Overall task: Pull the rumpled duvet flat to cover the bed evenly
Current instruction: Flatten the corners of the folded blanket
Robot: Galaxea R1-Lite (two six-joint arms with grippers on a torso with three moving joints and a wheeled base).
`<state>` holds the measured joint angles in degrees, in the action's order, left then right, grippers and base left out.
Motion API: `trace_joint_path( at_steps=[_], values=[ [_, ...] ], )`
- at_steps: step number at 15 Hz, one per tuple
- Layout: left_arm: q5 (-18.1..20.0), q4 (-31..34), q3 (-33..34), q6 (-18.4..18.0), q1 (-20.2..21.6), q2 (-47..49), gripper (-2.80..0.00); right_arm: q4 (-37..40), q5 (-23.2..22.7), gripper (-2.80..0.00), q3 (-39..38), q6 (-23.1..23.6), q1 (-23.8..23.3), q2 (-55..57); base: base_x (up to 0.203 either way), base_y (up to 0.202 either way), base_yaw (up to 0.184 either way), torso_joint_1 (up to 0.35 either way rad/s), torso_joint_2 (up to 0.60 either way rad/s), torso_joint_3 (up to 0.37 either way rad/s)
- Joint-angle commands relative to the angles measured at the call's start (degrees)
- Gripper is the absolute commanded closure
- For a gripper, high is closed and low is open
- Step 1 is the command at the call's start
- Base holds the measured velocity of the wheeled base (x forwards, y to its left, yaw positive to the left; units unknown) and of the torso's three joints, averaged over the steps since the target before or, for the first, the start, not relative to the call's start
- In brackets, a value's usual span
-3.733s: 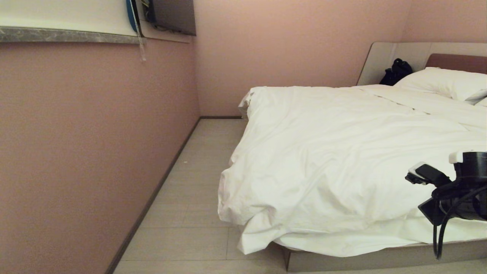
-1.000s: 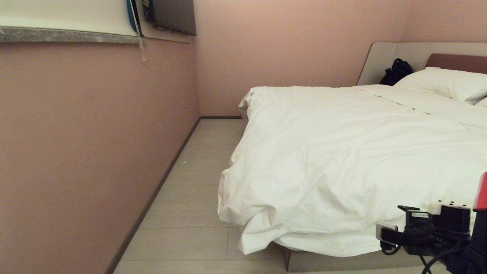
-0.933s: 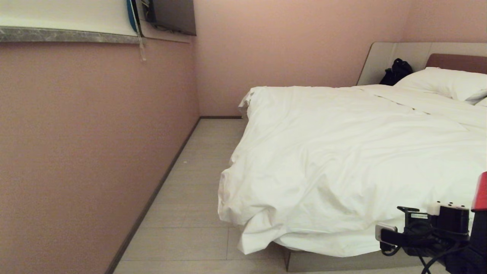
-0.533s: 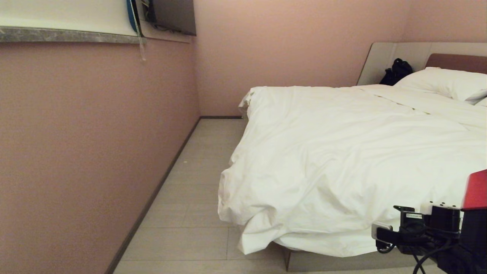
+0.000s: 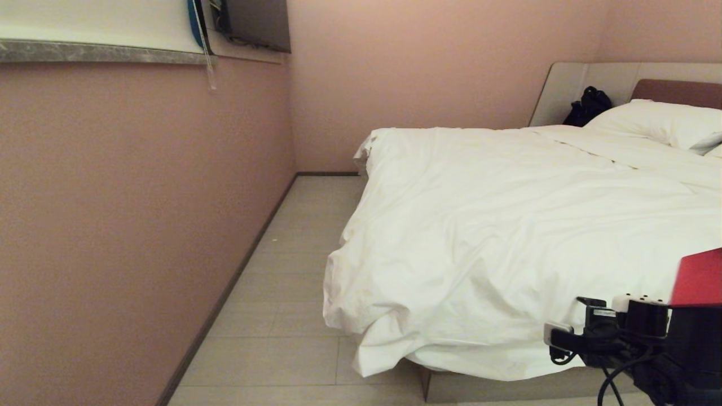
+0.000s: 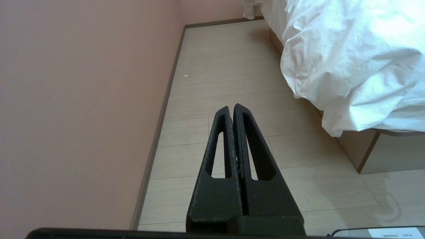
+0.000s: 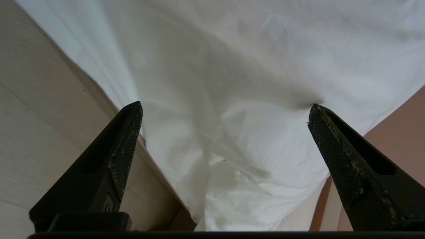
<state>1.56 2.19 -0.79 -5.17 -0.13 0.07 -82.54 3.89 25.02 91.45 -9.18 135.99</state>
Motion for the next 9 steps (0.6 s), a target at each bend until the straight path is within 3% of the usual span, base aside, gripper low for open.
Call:
trace_joint_path(
  at_steps=[1,9],
  values=[
    [0.02,0.00,0.00,-0.02,-0.04,0.01,0.00,-0.51,0.30,-2.80,1.63,0.58,-0.21,1.45,0.000,0.000,0.000,0.000,0.00,0.000],
    [0.02,0.00,0.00,-0.02,0.05,0.01,0.00,-3.15,1.41,-2.80,2.43,1.01,-0.20,2.23,0.000,0.000,0.000,0.000,0.00,0.000]
  ],
)
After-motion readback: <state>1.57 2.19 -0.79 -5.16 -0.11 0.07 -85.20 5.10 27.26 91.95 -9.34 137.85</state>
